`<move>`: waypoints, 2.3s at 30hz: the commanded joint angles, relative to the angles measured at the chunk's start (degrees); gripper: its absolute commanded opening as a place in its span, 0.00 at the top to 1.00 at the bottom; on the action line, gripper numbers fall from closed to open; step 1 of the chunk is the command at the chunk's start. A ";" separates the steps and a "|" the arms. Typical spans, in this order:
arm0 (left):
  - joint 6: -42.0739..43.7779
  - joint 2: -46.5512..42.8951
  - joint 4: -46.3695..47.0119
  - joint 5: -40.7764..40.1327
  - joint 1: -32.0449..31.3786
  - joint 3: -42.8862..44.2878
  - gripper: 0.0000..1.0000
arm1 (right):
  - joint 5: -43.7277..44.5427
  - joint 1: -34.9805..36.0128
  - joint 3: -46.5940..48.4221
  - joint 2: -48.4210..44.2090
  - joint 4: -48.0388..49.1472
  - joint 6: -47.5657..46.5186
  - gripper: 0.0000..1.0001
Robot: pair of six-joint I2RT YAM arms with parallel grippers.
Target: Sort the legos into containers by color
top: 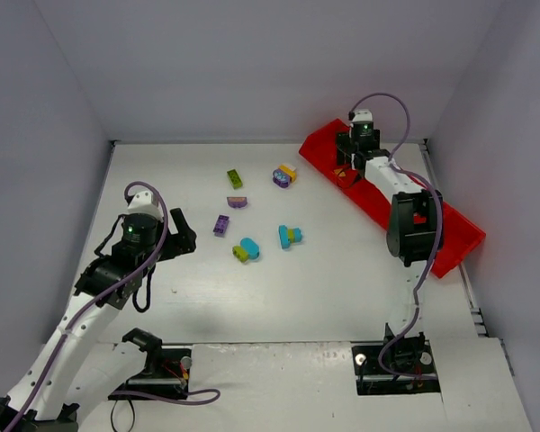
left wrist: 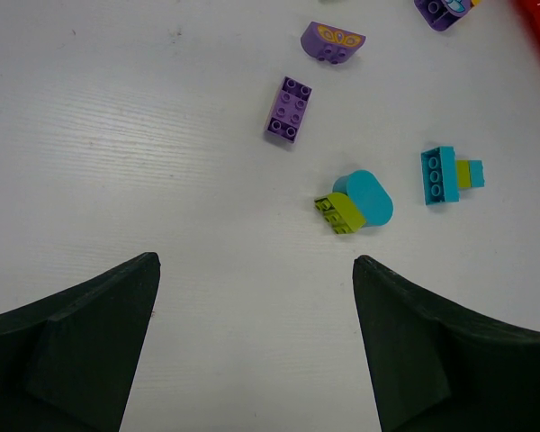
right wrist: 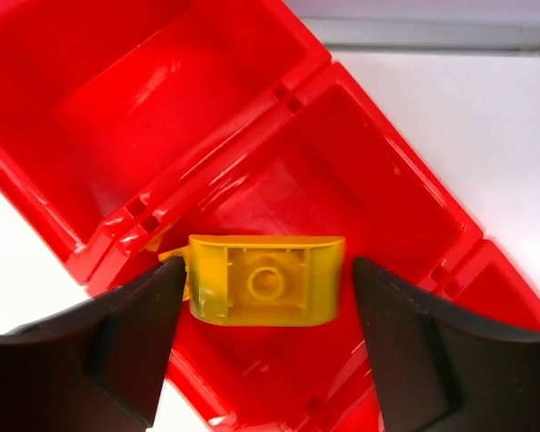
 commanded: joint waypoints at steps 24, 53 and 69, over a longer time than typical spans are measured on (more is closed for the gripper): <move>0.91 0.03 1.26 -3.98 -0.11 3.09 0.18 | 7.71 36.21 -7.08 -12.02 -0.86 24.76 0.08; 0.12 -9.99 -9.65 -5.65 -0.11 3.00 0.18 | 12.65 45.97 12.02 14.81 -9.13 33.38 0.55; -0.06 -7.36 -4.64 -3.99 -0.11 1.77 0.18 | 14.93 38.08 -10.64 -7.40 -1.05 20.91 1.00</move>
